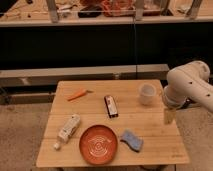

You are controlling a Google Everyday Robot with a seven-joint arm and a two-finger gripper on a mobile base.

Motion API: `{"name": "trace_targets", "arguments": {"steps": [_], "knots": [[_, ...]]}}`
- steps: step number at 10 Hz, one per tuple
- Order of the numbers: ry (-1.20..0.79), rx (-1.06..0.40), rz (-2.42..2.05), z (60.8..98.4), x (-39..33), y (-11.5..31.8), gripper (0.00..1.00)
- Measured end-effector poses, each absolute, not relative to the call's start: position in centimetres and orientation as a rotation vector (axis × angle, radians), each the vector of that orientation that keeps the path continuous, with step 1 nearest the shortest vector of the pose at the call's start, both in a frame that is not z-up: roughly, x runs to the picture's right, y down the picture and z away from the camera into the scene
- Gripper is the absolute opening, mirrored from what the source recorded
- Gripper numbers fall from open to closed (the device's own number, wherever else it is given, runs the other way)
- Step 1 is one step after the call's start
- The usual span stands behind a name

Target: Push the eraser across the table

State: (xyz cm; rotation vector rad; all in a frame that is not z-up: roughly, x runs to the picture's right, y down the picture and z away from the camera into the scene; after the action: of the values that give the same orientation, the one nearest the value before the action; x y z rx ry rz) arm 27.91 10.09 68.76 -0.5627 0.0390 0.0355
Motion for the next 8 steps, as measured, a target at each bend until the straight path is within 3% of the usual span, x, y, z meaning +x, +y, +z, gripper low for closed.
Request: {"name": "trace_targets", "arguments": {"steps": [8], "knots": [[0.007,-0.537,-0.048,70.9,22.3,7.9,0.80]]}}
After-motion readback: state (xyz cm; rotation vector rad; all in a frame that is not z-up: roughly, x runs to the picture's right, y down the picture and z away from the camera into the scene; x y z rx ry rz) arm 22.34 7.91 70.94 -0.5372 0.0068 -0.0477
